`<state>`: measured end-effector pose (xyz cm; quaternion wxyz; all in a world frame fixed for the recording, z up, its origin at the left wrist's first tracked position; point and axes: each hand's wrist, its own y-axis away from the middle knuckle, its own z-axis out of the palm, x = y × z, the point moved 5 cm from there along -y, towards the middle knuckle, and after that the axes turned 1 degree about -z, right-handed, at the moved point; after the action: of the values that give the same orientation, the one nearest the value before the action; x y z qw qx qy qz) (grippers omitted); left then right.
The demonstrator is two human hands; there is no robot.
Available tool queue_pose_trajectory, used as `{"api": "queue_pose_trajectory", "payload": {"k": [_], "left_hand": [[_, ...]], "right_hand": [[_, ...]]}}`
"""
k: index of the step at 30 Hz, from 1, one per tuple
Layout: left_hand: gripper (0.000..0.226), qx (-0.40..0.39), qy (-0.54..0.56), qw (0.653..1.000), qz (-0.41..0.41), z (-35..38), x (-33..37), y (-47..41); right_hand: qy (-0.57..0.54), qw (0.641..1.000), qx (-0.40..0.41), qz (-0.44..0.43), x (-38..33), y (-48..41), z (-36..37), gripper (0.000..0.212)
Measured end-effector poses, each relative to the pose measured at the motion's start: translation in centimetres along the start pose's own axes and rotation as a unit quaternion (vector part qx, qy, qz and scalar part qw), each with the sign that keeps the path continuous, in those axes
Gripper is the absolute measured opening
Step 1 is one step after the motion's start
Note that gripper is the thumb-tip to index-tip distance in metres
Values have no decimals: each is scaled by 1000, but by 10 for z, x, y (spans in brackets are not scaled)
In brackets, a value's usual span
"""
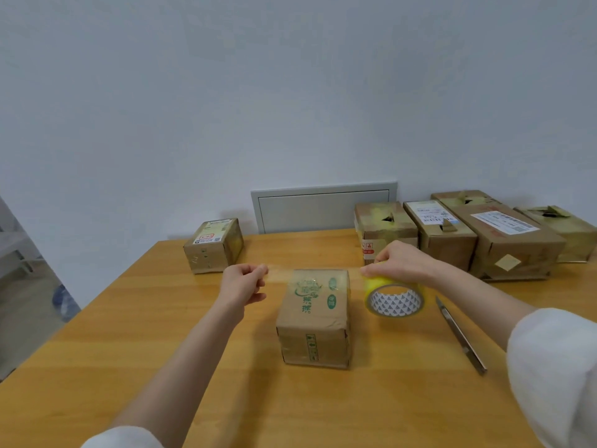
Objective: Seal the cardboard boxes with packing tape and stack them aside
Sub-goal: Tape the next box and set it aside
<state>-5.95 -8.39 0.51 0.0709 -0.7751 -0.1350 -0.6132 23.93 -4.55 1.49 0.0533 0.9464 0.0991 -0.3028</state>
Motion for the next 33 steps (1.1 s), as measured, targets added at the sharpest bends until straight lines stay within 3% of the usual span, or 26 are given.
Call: {"api": "queue_pose_trajectory", "payload": {"k": [6, 10, 12, 14, 17, 20, 23, 25, 26, 29, 31, 33], "left_hand": [[16, 11, -35, 999, -30, 8, -26, -2], [16, -8, -120, 993, -6, 27, -36, 4], [14, -27, -214, 976, 15, 35, -31, 8], [39, -27, -303, 952, 42, 35, -17, 8], [44, -46, -273, 958, 82, 36, 11, 14], [42, -151, -250, 955, 55, 61, 13, 37], [55, -175, -219, 959, 27, 70, 1, 48], [61, -184, -220, 958, 13, 67, 1, 47], [62, -183, -268, 946, 21, 65, 2, 46], [70, -107, -488, 859, 114, 68, 20, 44], [92, -107, -510, 843, 131, 86, 31, 51], [111, -161, -531, 825, 106, 111, 30, 62]], "right_hand": [[24, 999, -13, 25, 4, -2, 13, 48], [33, 998, -17, 44, 5, -2, 27, 46], [39, 998, -14, 48, 4, -1, 28, 46], [48, 998, -14, 49, 1, 0, 30, 46], [70, 996, -9, 50, -3, -1, 35, 44], [79, 995, -3, 55, -4, 0, 36, 49], [79, 995, 14, 62, -4, -1, 35, 64], [88, 994, 11, 63, -5, 0, 36, 62], [91, 994, 11, 62, -5, 0, 36, 59], [76, 995, 13, 67, -2, 1, 35, 49], [49, 996, -3, 69, -1, 2, 32, 43], [9, 997, -47, 62, -2, 5, 27, 40]]}}
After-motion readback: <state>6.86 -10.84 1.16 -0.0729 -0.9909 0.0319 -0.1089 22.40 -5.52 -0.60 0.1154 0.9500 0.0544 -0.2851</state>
